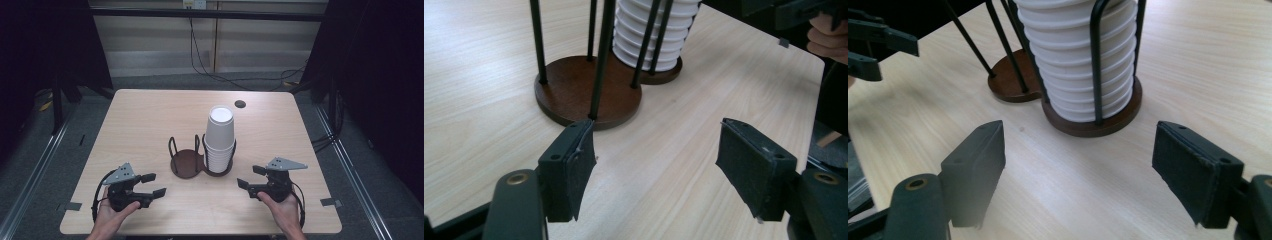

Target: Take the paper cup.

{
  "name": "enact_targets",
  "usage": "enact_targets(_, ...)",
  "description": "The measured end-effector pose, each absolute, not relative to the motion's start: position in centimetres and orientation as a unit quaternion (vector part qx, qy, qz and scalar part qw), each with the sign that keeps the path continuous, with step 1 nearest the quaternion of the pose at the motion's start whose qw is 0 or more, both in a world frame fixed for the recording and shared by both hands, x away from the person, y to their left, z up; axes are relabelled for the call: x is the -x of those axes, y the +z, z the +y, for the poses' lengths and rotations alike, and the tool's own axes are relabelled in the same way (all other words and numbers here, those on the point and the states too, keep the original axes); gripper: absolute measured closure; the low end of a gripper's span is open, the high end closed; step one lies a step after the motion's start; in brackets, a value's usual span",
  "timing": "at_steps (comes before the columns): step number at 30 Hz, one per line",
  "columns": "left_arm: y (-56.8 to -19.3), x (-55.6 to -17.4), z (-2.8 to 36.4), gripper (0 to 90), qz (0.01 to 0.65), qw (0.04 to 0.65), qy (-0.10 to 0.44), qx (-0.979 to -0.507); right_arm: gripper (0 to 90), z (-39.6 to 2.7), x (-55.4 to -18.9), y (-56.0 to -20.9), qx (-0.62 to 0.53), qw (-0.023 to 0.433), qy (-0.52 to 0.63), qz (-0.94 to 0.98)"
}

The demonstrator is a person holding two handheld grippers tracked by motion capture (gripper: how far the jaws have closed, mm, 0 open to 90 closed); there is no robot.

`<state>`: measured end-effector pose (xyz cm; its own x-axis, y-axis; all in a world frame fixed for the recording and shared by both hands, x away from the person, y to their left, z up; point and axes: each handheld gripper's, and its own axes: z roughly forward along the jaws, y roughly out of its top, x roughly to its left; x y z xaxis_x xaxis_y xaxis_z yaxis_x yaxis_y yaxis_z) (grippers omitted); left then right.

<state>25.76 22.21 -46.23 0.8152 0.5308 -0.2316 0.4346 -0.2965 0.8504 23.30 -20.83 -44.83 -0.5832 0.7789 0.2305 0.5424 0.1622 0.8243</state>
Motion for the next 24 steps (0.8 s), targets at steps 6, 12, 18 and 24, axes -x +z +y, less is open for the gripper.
enact_targets(6, -46.3, -26.1, 22.6, 15.8, 0.299, 0.52, 0.038, -0.799, 20.8, -20.6, -23.6, -45.1, -0.438, 0.111, 0.471, 0.757)
enact_targets(12, -46.3, -26.0, 23.1, 16.3, 0.292, 0.523, 0.018, -0.8, 20.9, -20.5, -23.9, -44.7, -0.433, 0.104, 0.476, 0.758)
enact_targets(18, -46.1, -25.7, 23.9, 16.0, 0.306, 0.527, 0.026, -0.792, 22.4, -20.1, -23.8, -44.0, -0.421, 0.103, 0.478, 0.764)
enact_targets(24, -46.3, -25.8, 23.6, 16.0, 0.303, 0.517, 0.031, -0.8, 22.5, -19.6, -24.3, -42.6, -0.408, 0.113, 0.484, 0.766)
